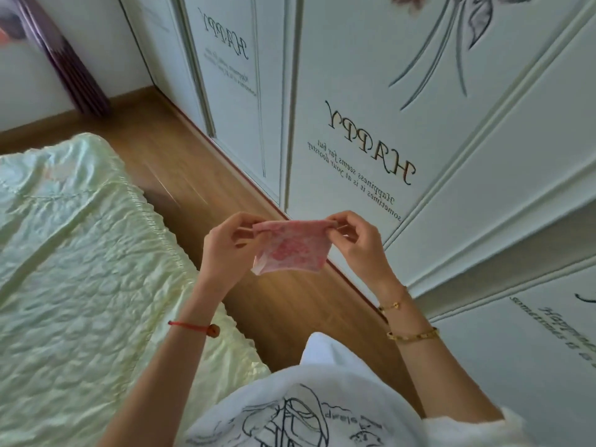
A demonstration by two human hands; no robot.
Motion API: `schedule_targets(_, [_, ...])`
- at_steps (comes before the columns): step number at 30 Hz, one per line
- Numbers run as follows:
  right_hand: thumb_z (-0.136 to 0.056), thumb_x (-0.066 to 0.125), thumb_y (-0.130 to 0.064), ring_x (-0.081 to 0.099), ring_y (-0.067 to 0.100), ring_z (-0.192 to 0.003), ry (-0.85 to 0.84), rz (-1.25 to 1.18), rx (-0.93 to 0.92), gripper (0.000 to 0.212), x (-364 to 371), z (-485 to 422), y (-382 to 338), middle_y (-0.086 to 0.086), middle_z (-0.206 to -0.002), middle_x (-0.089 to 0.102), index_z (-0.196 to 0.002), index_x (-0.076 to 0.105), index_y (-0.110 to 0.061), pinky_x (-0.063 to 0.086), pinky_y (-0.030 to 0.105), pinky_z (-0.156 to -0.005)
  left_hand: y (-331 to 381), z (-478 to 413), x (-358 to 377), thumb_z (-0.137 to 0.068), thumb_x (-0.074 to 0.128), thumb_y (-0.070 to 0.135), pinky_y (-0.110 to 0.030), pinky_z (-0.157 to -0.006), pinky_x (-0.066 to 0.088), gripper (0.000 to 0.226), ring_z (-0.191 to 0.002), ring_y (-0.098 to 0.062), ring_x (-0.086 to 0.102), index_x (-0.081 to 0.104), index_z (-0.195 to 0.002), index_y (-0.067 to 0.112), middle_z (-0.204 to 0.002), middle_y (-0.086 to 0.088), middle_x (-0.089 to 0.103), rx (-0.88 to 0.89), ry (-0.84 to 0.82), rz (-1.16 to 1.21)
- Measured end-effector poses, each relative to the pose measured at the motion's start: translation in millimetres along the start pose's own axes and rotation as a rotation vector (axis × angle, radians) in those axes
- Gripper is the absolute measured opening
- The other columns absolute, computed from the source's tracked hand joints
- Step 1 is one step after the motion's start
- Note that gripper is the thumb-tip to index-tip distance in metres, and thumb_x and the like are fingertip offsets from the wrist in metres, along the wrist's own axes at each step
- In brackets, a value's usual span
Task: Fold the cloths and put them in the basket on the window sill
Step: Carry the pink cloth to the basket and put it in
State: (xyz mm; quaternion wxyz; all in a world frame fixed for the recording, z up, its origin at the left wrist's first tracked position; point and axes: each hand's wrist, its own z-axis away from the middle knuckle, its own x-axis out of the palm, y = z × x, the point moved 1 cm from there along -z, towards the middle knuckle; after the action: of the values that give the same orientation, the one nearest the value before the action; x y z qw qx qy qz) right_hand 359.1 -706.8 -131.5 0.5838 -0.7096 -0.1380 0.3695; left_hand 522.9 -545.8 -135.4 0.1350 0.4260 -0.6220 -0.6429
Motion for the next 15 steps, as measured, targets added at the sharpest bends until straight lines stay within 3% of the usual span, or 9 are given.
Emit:
schedule_targets(5, [-0.091, 0.063, -0.007, 0.066, 0.011, -0.082, -0.125, -0.016, -0.038, 0.013, 33.9, -134.9, 5.2, -0.006, -0.087, 0.071, -0.092, 0.068, -0.019, 0.052, 0.017, -0.074, -34.7, -108.7, -9.4, -0.083, 0.075, 0.015, -0.01, -0.066, 0.054, 0.017, -0.08, 0.001, 0.069, 0.072, -0.1, 0.012, -0.088, 0.011, 0.071, -0.022, 0.116, -0.022])
schedule_targets(10, [-0.091, 0.062, -0.005, 0.066, 0.007, -0.079, -0.243, -0.03, -0.105, 0.018, 75.8, -280.6, -8.5, -0.01, -0.084, 0.07, -0.09, 0.067, -0.023, 0.054, 0.018, -0.074, -63.6, -220.5, -30.5, -0.083, 0.075, 0.019, -0.015, -0.069, 0.057, 0.016, -0.081, -0.006, 0.071, 0.071, -0.098, 0.017, -0.091, 0.005, 0.073, -0.089, 0.244, -0.017])
schedule_targets(15, [-0.09, 0.061, -0.004, 0.066, 0.007, -0.078, -0.394, -0.02, -0.169, 0.018, 134.6, -415.9, -33.1, -0.009, -0.084, 0.069, -0.091, 0.067, -0.021, 0.053, 0.017, -0.071, -86.9, -321.4, -69.9, -0.082, 0.076, 0.017, -0.013, -0.067, 0.055, 0.021, -0.079, -0.004, 0.071, 0.072, -0.101, 0.009, -0.092, 0.001, 0.074, -0.139, 0.383, -0.014])
